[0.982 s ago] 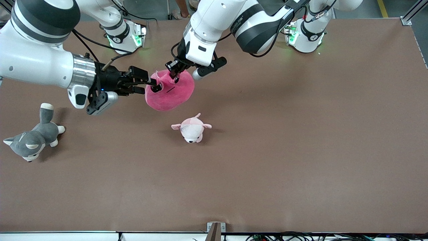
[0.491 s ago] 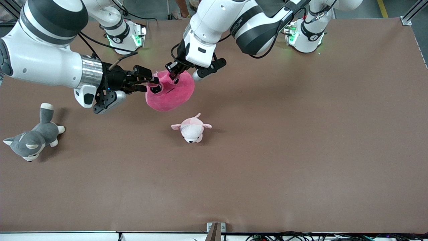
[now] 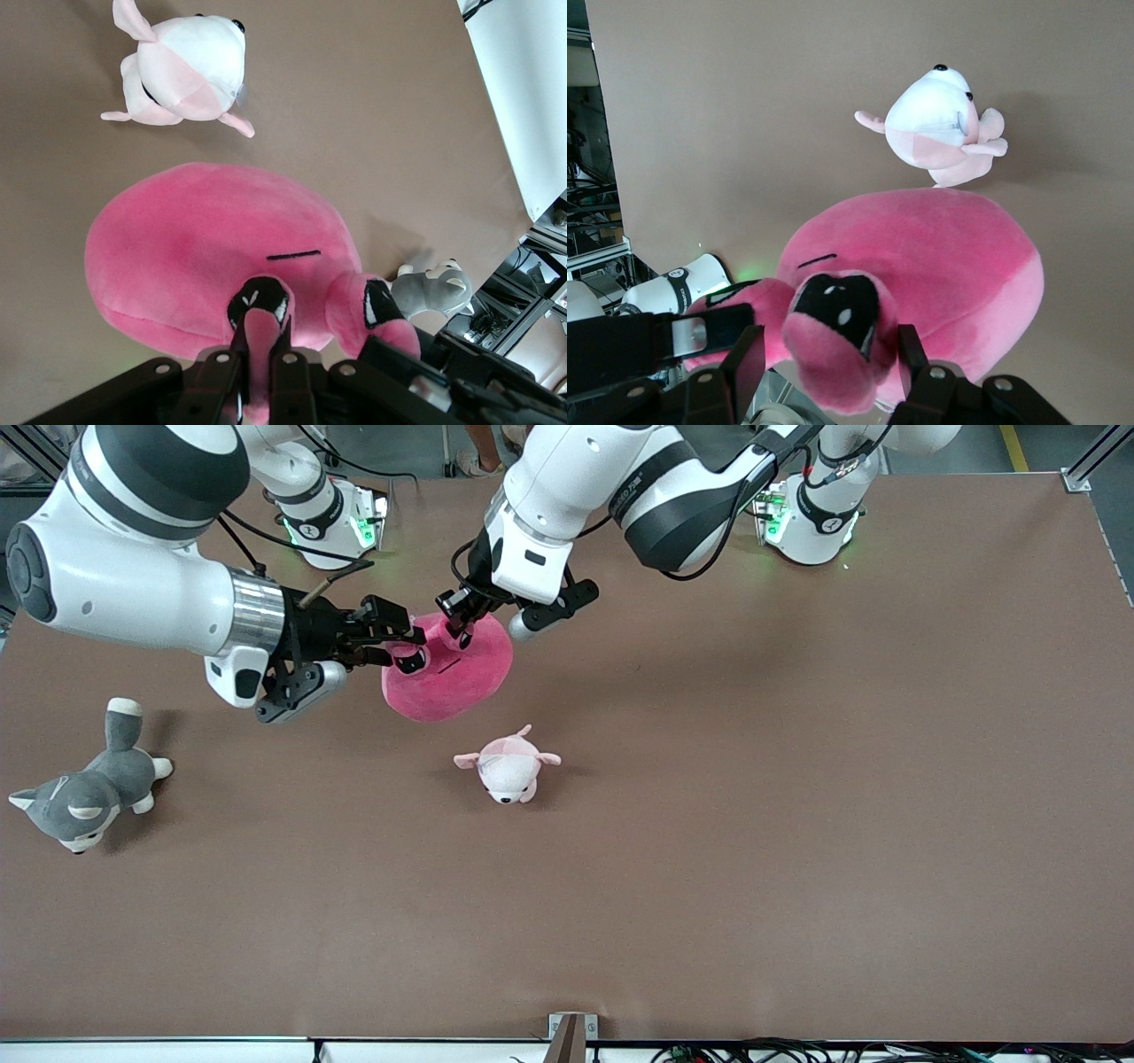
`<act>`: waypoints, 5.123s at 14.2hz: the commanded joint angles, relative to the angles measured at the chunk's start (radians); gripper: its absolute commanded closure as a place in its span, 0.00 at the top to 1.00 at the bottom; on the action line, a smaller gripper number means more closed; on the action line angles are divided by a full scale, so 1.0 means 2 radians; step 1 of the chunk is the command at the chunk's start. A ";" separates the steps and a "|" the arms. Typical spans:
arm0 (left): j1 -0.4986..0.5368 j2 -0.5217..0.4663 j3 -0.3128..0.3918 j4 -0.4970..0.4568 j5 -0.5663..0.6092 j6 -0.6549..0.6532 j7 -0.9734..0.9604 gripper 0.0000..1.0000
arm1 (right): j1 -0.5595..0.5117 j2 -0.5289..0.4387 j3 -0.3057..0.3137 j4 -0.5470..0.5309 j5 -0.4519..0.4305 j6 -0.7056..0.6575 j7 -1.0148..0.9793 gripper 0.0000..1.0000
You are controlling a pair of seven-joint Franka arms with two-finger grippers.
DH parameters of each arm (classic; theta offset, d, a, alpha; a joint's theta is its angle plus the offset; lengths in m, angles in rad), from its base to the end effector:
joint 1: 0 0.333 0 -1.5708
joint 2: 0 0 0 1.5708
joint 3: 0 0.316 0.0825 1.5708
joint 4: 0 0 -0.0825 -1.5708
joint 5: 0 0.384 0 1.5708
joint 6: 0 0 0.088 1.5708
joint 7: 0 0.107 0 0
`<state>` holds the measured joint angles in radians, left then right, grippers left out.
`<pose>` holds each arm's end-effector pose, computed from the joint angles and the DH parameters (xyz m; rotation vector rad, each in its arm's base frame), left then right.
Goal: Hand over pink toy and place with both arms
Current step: 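Grasp the pink plush with the right gripper while the left gripper holds it, then open the left gripper and withdraw it while the right gripper pulls the plush, then lower the pink plush beside the grey cat with the right gripper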
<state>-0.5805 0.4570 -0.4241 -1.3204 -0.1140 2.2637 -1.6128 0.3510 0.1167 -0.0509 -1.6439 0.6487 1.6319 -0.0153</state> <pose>0.4442 -0.5762 0.5518 2.3857 0.9337 -0.1693 0.5439 0.2340 0.5484 -2.4968 -0.2900 0.2776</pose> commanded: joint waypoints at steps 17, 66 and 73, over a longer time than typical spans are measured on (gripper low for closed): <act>-0.004 0.011 0.003 0.014 0.000 -0.017 0.001 1.00 | -0.011 -0.004 -0.010 0.003 -0.003 -0.021 0.023 0.00; 0.296 -0.291 0.135 -0.154 0.056 -0.376 0.744 1.00 | -0.269 0.232 -0.008 0.050 0.003 -0.046 -0.242 1.00; 0.296 -0.290 0.136 -0.154 0.055 -0.369 0.743 1.00 | -0.274 0.223 -0.017 0.100 -0.018 -0.054 -0.237 1.00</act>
<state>0.0103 -0.1033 -0.1576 -1.6110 -0.0023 1.5094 -0.1501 -0.1712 0.5740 -0.0869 -1.4787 0.6392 1.5425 -0.4856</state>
